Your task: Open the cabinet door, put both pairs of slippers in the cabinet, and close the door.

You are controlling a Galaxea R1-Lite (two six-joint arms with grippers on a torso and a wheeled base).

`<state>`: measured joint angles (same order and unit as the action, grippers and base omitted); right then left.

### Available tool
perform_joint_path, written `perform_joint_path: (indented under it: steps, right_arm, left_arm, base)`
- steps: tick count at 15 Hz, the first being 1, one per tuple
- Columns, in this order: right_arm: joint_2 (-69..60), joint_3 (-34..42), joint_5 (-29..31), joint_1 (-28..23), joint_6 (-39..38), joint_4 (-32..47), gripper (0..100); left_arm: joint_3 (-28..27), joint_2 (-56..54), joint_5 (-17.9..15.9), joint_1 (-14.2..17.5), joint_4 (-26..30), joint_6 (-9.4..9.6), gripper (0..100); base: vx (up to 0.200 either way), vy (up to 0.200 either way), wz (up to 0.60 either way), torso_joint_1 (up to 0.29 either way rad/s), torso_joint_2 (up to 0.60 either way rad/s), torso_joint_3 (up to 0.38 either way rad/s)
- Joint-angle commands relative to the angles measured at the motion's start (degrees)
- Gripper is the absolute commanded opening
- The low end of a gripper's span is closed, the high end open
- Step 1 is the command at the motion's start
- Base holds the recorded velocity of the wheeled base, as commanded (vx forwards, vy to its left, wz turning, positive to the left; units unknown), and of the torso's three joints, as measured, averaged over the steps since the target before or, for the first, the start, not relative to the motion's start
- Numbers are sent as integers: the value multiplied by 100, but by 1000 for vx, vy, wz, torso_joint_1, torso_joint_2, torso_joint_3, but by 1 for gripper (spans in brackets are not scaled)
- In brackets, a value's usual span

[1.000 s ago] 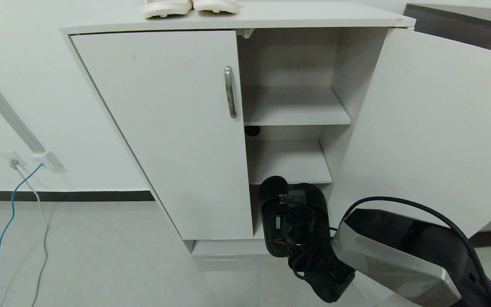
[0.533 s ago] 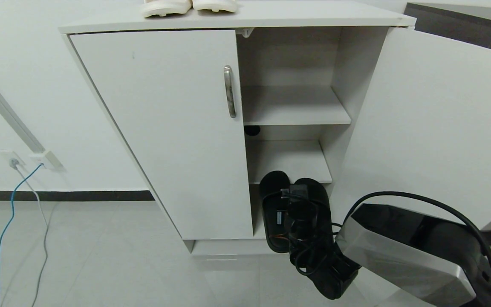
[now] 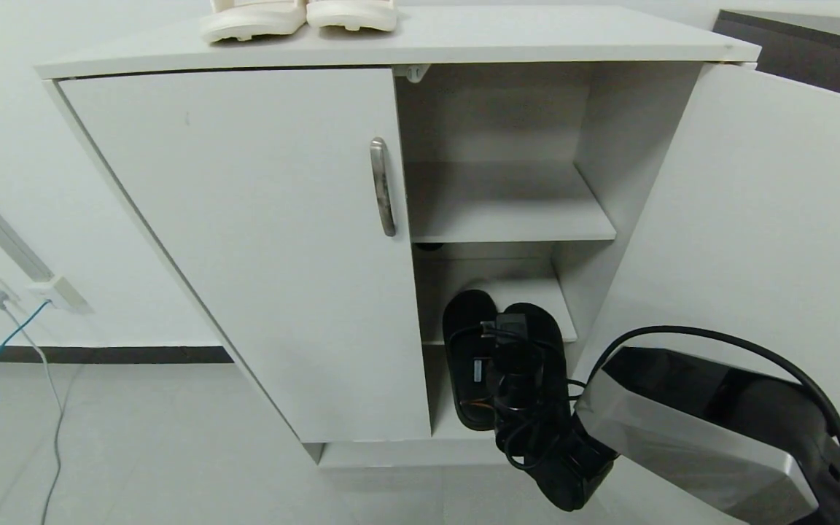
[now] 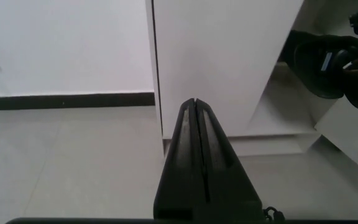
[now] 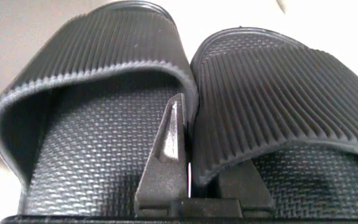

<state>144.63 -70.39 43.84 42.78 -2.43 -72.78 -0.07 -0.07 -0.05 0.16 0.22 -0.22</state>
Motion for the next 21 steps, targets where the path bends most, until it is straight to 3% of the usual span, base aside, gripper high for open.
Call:
perform_joint_path:
  steps: [1,15,21]
  right_arm:
    - [-14,8,2,-6,-4,-17,0]
    - [92,-72,-253,-287,-4,80,0]
    - [320,-994,-420,-569,-39,739,0]
  left_arm:
    - [-1,7,-4,2,-4,4,0]
    - [-1,7,14,2,-4,-4,0]
    - [-1,7,14,2,-4,-31,0]
  base:
    - [0,0,0,0,0,0]
    - [0,0,0,0,0,0]
    - [0,0,0,0,0,0]
